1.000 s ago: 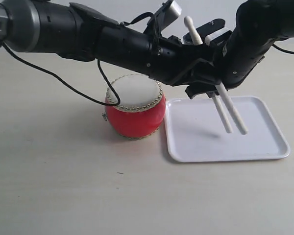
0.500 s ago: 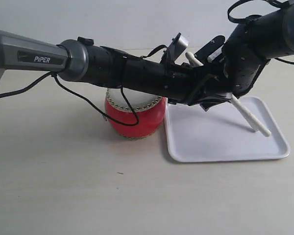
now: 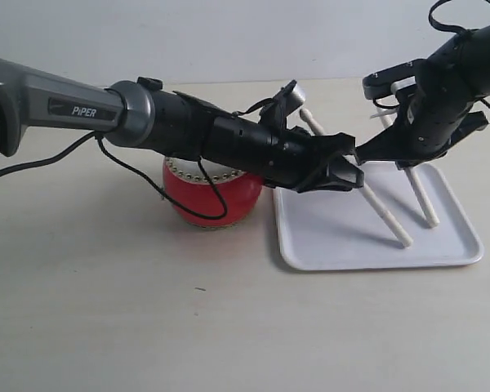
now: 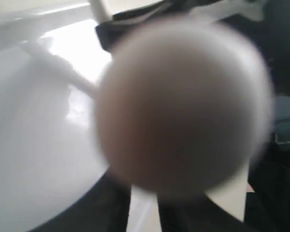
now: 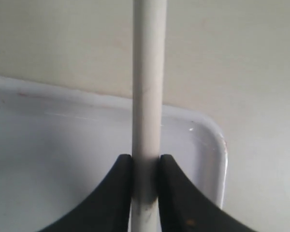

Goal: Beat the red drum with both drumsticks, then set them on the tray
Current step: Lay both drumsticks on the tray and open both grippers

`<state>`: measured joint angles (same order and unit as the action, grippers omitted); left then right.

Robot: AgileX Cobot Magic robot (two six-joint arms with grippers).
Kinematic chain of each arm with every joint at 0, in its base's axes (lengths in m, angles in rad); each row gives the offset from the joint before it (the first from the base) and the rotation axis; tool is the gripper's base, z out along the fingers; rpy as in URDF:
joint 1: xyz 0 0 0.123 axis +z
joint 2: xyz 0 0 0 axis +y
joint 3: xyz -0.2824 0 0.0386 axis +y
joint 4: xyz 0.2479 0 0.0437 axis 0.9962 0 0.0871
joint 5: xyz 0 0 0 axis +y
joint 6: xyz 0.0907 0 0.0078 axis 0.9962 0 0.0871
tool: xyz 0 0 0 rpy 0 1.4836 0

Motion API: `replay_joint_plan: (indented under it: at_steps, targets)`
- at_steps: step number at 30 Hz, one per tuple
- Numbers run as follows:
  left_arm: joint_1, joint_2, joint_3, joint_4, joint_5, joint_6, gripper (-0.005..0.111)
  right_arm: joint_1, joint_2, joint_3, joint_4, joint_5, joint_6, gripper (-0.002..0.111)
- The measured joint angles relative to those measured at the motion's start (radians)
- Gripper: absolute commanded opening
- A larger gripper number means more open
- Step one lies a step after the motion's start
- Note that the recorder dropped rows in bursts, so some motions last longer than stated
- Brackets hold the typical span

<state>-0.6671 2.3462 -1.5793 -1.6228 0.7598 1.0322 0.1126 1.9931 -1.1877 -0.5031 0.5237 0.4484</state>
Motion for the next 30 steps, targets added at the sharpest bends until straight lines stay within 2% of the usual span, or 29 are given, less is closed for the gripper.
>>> replay_joint_plan:
  at_steps: [4, 9, 17, 20, 24, 25, 27, 30]
  targets:
    - [0.0, 0.004, 0.002, 0.019, -0.022, -0.045, 0.0, -0.01, -0.012, 0.0, 0.025, -0.016, -0.006, 0.0]
    - [0.0, 0.006, 0.002, 0.019, -0.04, -0.065, 0.0, -0.01, -0.016, 0.0, 0.323, -0.011, -0.285, 0.0]
    - [0.0, 0.047, 0.002, -0.013, -0.007, -0.098, 0.001, -0.015, -0.001, -0.002, 0.372, 0.011, -0.351, 0.0]
    - [0.0, 0.053, 0.002, -0.029, -0.005, -0.101, 0.012, -0.015, -0.001, -0.002, 0.374, 0.032, -0.362, 0.0]
    - [0.0, 0.055, 0.002, -0.035, -0.013, -0.099, 0.04, -0.015, -0.001, -0.002, 0.374, 0.042, -0.368, 0.0]
    - [0.0, 0.059, 0.002, -0.025, -0.026, -0.098, 0.044, -0.015, -0.001, -0.002, 0.374, 0.046, -0.368, 0.0]
    - [0.0, 0.066, 0.002, -0.019, -0.041, -0.098, 0.048, -0.015, -0.001, -0.002, 0.374, 0.047, -0.368, 0.0]
    - [0.0, 0.068, 0.002, -0.016, -0.047, -0.098, 0.046, -0.015, -0.001, -0.002, 0.374, 0.049, -0.37, 0.001]
